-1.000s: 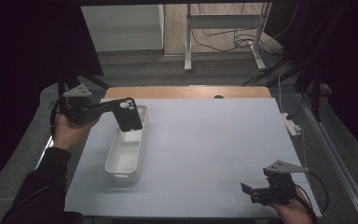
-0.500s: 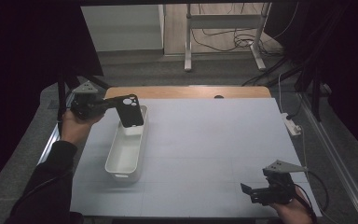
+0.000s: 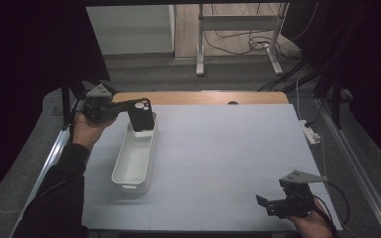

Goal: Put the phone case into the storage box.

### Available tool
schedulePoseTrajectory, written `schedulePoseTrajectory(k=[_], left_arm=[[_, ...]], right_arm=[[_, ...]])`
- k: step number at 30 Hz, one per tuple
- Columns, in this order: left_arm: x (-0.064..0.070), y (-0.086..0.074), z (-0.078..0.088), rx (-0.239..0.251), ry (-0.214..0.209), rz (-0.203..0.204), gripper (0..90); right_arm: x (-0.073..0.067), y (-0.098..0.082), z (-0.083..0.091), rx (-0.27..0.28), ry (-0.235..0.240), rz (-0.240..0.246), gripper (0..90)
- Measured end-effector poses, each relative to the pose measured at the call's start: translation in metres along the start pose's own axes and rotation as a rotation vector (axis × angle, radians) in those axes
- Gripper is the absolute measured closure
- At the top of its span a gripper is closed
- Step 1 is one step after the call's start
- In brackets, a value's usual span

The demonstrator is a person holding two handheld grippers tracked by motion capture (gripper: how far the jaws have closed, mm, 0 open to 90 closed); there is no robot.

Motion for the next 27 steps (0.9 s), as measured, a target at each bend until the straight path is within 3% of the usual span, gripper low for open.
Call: schedulePoseTrajectory(k=[17, 27], left_arm=[[-0.009, -0.008, -0.025, -0.004, -0.014, -0.032, 82.9], [-0.013, -0.015, -0.035, 0.020, -0.012, -0.059, 82.8]], right_arm=[[0.000, 0.000, -0.001, -0.009, 0.012, -0.001, 0.0], [0.000, -0.001, -0.002, -0.016, 0.020, -0.003, 0.0]])
Point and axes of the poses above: each handheld gripper's, and its own axes: z roughly backward along the jaws, y roughly out of its top, x roughly to its right, the point moved 7 cm from there along -z, roughly forward along the jaws, and after that the axes turned 2 degrees about z, right-handed, at the moved point
